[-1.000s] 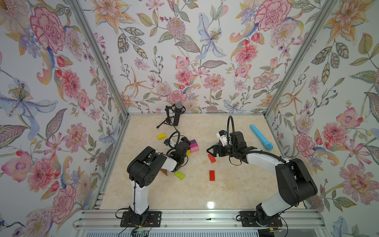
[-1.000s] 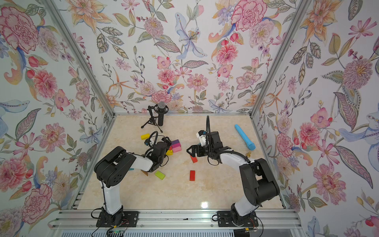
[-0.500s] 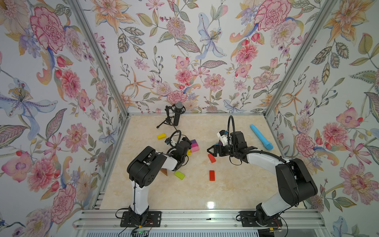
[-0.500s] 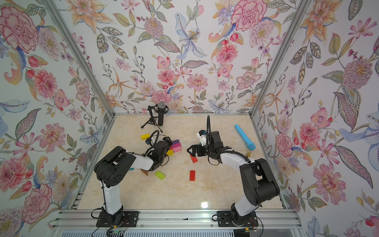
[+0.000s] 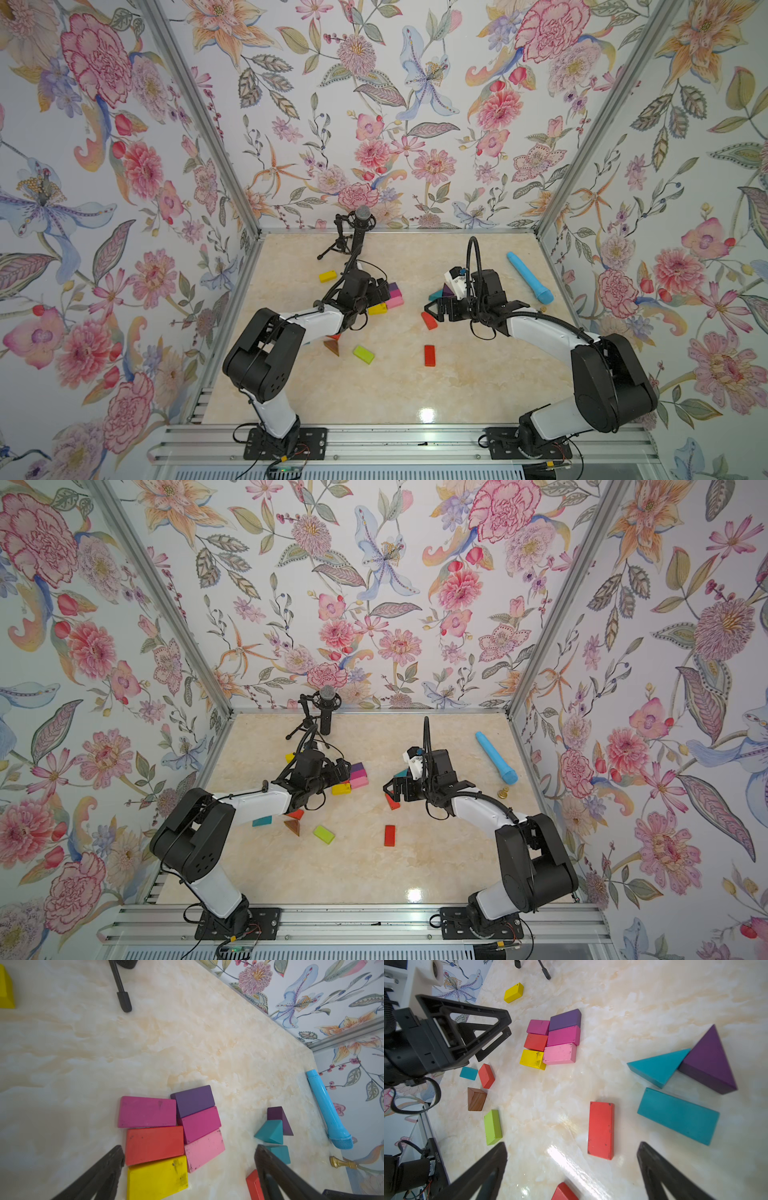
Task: Assemble a piece of candy with building blocks
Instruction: Assemble the building blocks at the center of the board.
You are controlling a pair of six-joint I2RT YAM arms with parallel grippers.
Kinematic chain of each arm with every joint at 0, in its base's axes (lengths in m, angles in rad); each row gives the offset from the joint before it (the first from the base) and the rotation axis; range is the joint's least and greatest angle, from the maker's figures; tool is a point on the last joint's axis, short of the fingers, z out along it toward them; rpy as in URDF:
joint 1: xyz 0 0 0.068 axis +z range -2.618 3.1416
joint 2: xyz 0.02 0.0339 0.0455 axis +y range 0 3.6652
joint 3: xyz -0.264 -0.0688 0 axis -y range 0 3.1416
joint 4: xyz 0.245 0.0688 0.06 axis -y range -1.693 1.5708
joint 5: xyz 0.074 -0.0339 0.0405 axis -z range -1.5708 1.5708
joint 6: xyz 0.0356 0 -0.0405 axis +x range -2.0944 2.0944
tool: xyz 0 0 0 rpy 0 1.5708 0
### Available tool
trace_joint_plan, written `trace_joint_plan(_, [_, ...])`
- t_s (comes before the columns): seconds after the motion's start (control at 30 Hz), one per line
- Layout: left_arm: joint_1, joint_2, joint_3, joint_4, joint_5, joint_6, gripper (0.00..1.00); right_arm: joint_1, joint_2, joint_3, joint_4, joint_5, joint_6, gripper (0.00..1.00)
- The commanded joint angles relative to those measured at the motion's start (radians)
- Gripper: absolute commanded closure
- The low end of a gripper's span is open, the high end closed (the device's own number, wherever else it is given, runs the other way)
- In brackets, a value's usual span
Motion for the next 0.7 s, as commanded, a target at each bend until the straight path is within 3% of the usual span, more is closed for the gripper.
trace_joint_plan(0.0, [-0.034, -0.044, -0.041, -0.04, 0.13, 0.086, 0.01, 0.012, -0.058, -0.023, -0.022, 0.024, 0.007, 0.0])
trace_joint_plan(0.1, [-0.045, -0.063, -0.091, 0.072, 0.221, 0.058, 0.01, 0.02, -0.077, -0.033, -0.032, 0.038, 0.01, 0.0])
trace_joint_plan(0.2, [-0.049, -0.038, -0.164, 0.293, 0.331, -0.033, 0.01, 0.022, -0.079, -0.033, -0.037, 0.047, 0.01, 0.0])
trace_joint_plan(0.37, [-0.061, 0.053, -0.228, 0.557, 0.385, -0.148, 0.01, 0.024, -0.082, -0.023, -0.046, 0.051, 0.008, 0.0])
trace_joint_plan(0.53, [-0.065, 0.133, -0.21, 0.644, 0.39, -0.165, 0.01, 0.019, -0.079, -0.011, -0.057, 0.053, -0.003, 0.0])
trace_joint_plan(0.67, [-0.064, 0.156, -0.17, 0.591, 0.368, -0.116, 0.01, 0.013, -0.076, -0.008, -0.058, 0.051, -0.008, 0.0])
